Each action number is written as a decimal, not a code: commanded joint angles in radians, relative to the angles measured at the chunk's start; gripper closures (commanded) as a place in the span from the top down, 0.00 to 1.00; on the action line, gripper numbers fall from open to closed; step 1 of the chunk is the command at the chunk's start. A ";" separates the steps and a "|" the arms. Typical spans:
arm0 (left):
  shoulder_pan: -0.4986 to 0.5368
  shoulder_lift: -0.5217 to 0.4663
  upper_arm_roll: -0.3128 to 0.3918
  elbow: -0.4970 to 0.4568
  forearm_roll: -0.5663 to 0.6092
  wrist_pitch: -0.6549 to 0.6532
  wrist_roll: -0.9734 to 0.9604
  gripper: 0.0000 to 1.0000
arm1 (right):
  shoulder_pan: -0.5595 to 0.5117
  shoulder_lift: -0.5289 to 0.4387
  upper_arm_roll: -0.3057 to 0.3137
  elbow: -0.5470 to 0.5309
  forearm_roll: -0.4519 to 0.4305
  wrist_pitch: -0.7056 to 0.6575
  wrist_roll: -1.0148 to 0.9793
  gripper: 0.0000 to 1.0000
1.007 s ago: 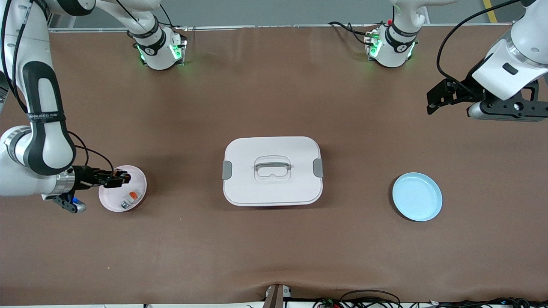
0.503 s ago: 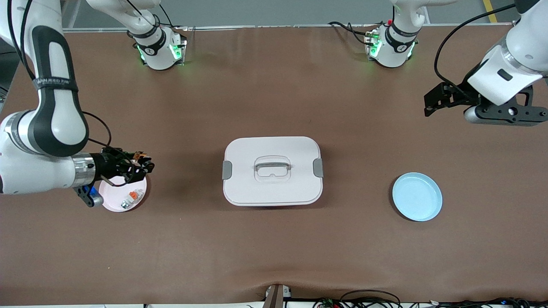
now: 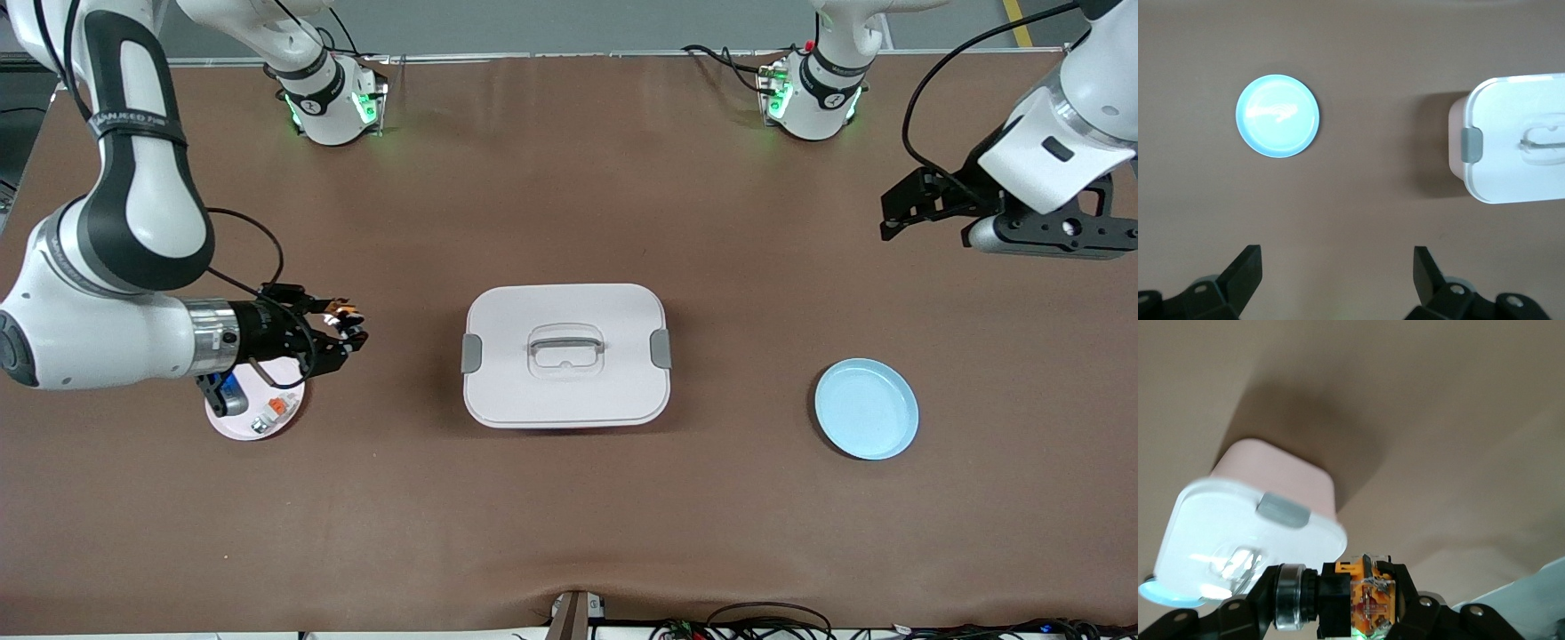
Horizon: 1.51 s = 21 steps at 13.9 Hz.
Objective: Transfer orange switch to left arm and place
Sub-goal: 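Lift the switch with the right gripper while the left gripper approaches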
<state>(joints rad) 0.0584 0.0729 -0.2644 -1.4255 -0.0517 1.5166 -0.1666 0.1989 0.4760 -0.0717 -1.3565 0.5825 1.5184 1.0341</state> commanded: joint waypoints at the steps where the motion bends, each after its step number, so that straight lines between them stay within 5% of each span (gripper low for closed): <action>1: 0.079 -0.019 -0.003 -0.006 -0.016 -0.016 0.004 1.00 | 0.056 -0.007 -0.007 0.040 0.055 0.005 0.131 0.00; 10: 0.094 -0.011 -0.029 0.000 -0.048 -0.038 -0.004 1.00 | 0.174 -0.002 -0.007 0.123 0.217 0.172 0.503 0.00; 15: 0.081 0.010 -0.044 0.000 -0.302 0.040 0.028 1.00 | 0.280 0.003 -0.007 0.143 0.217 0.354 0.702 0.00; 21: -0.003 0.067 -0.119 0.000 -0.371 0.171 0.067 1.00 | 0.372 0.021 -0.007 0.204 0.217 0.489 0.857 0.00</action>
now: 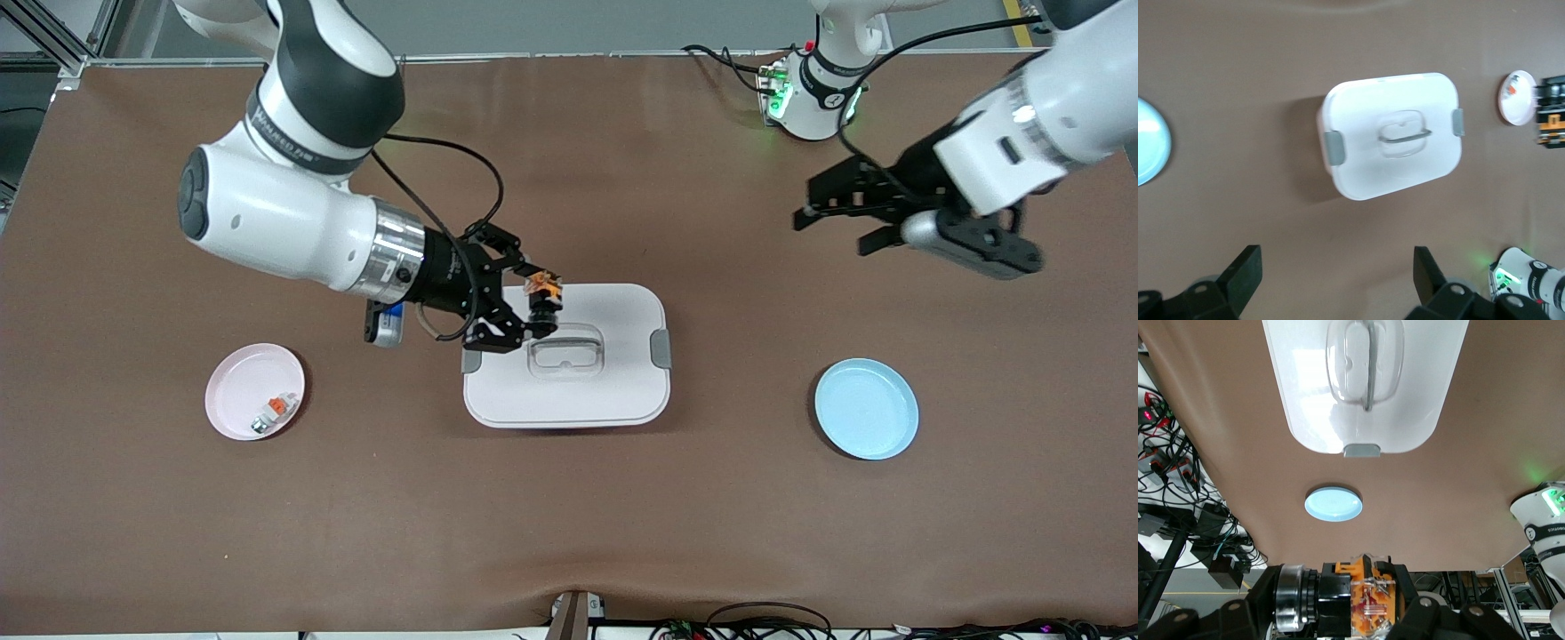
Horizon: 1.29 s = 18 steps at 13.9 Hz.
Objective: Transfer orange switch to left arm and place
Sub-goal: 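Lift the switch with the right gripper while the left gripper approaches, then grasp the switch with the left gripper above the white box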
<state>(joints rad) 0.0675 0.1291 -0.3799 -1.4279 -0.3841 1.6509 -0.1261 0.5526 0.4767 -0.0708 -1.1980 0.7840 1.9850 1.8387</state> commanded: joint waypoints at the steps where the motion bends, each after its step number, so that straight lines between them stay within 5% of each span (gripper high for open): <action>1: -0.015 0.023 -0.004 0.003 -0.076 0.067 0.040 1.00 | 0.024 0.020 -0.007 0.049 0.017 0.049 0.075 0.00; 10: -0.089 0.138 -0.004 0.079 -0.288 0.156 0.065 1.00 | 0.109 0.071 -0.007 0.115 0.015 0.113 0.224 0.00; 18: -0.160 0.210 -0.002 0.081 -0.294 0.227 0.028 1.00 | 0.139 0.097 -0.009 0.143 0.015 0.115 0.272 0.00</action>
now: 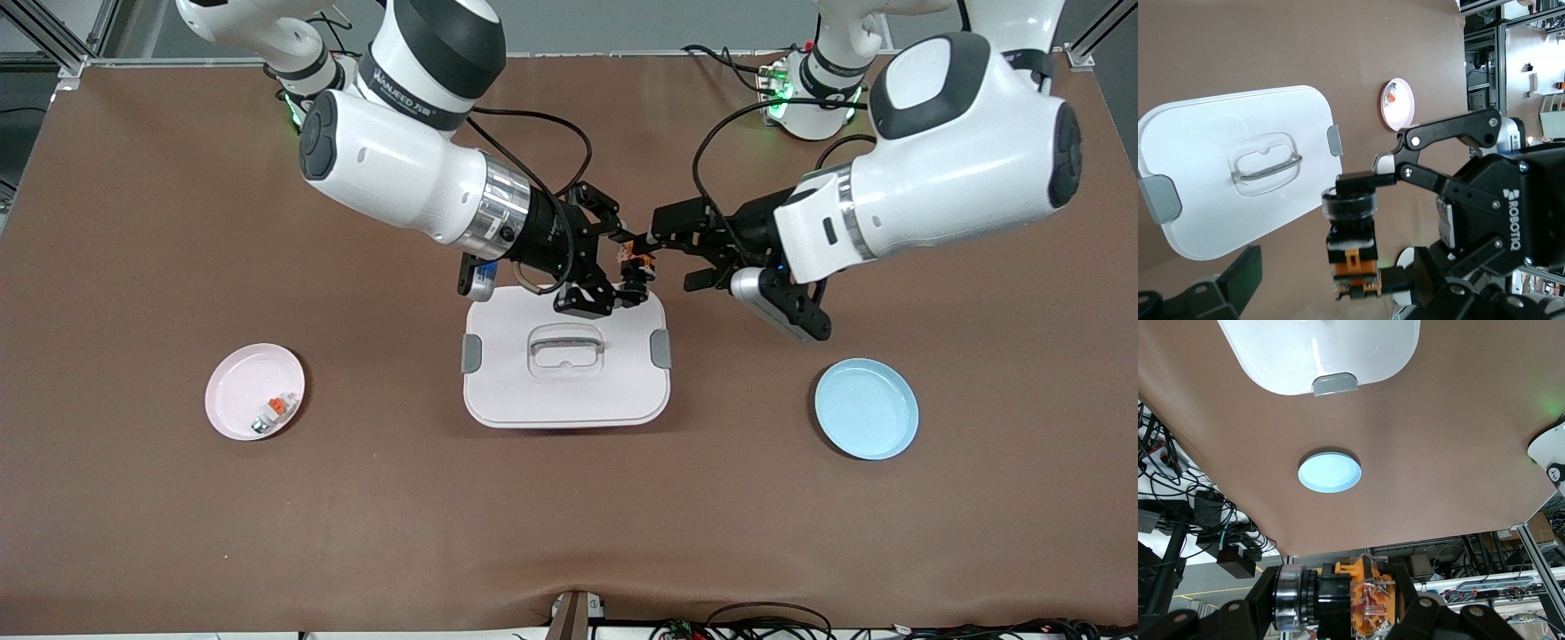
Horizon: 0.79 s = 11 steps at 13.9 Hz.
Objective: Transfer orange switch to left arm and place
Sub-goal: 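Grasp the switch with the left gripper above the white box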
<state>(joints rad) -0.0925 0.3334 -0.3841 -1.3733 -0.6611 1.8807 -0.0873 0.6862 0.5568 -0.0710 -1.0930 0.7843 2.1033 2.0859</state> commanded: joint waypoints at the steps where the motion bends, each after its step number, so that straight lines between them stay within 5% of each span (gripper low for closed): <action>1: 0.000 0.006 0.001 0.026 -0.017 -0.003 -0.014 1.00 | 0.006 0.017 -0.009 0.038 0.015 -0.003 0.025 0.00; 11: -0.015 0.027 0.001 0.023 -0.017 0.000 -0.037 0.81 | 0.006 0.017 -0.010 0.038 0.015 -0.003 0.023 0.00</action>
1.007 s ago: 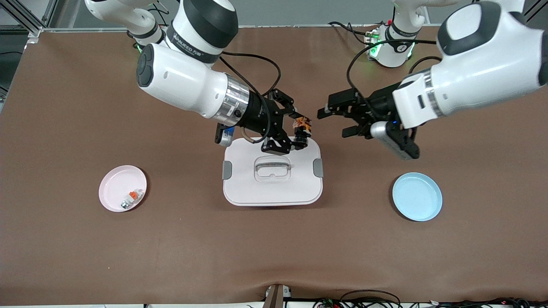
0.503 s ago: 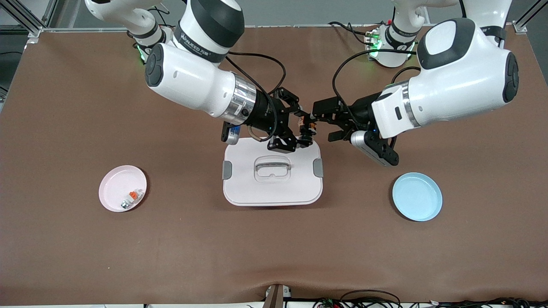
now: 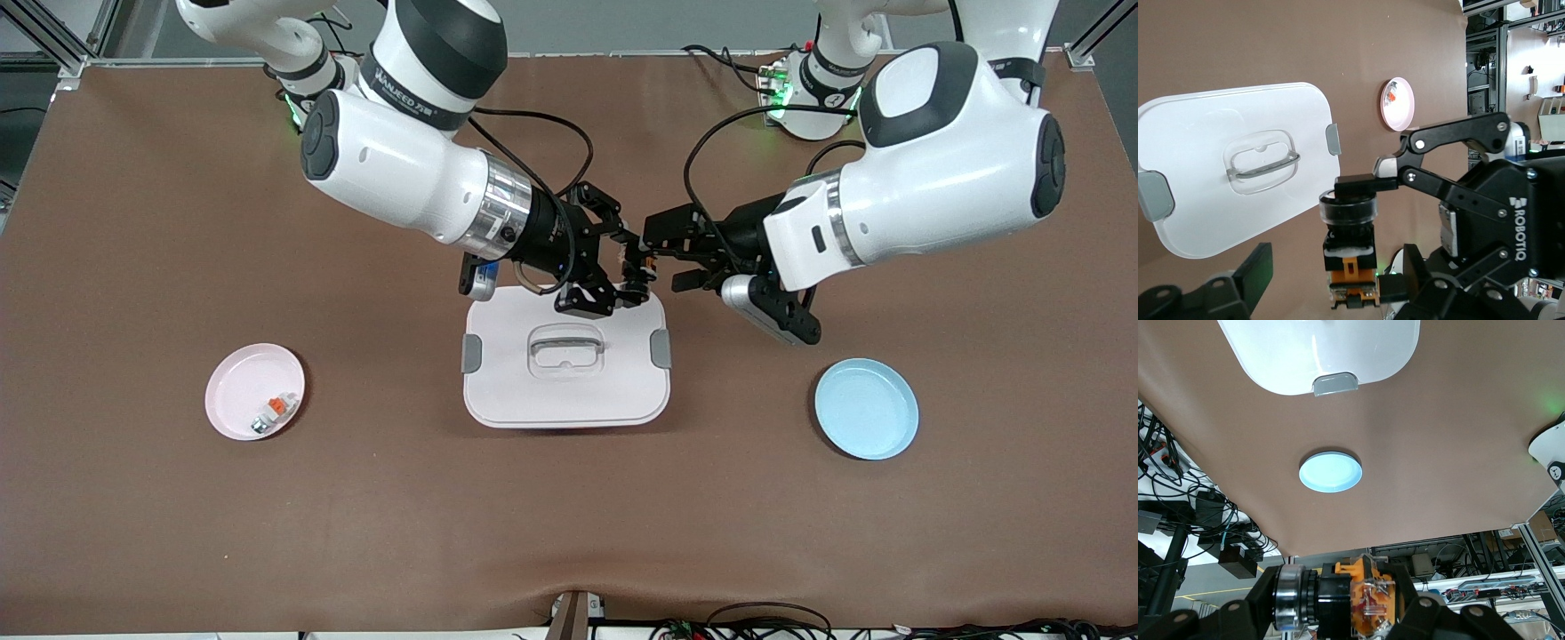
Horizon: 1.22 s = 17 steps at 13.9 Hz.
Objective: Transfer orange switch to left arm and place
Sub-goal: 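Grasp the switch with the left gripper above the white box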
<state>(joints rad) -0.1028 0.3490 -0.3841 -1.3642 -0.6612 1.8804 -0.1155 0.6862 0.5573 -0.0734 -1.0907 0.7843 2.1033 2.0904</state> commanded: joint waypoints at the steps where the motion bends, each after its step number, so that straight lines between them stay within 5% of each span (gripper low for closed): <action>1: -0.012 0.016 0.001 0.016 -0.017 0.000 -0.009 0.74 | 0.006 0.016 -0.008 0.035 0.015 -0.003 0.019 0.00; 3: -0.017 0.024 0.001 0.016 -0.017 0.002 -0.009 0.53 | 0.006 0.016 -0.008 0.035 0.015 0.003 0.019 0.00; 5: -0.017 0.024 0.001 0.016 -0.017 0.002 -0.013 0.12 | 0.006 0.016 -0.008 0.035 0.015 0.014 0.019 0.00; 6: -0.018 0.021 0.001 0.016 -0.017 0.002 -0.024 0.00 | 0.006 0.016 -0.008 0.035 0.015 0.015 0.019 0.00; 12: -0.003 0.012 0.002 0.016 -0.011 -0.006 -0.053 0.00 | 0.006 0.016 -0.008 0.035 0.015 0.017 0.020 0.00; 13: -0.002 0.010 0.004 0.016 -0.008 -0.006 -0.055 0.00 | 0.007 0.015 -0.008 0.035 0.015 0.020 0.020 0.57; 14: -0.002 0.008 0.008 0.016 -0.006 -0.006 -0.056 0.00 | 0.010 0.015 -0.009 0.034 0.013 0.036 0.026 1.00; 17: 0.003 -0.004 0.013 0.016 0.017 -0.012 -0.068 0.00 | 0.010 0.015 -0.009 0.034 0.007 0.040 0.027 1.00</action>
<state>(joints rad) -0.1046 0.3647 -0.3772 -1.3506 -0.6706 1.8843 -0.1567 0.6887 0.5627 -0.0736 -1.0829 0.7846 2.1420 2.0937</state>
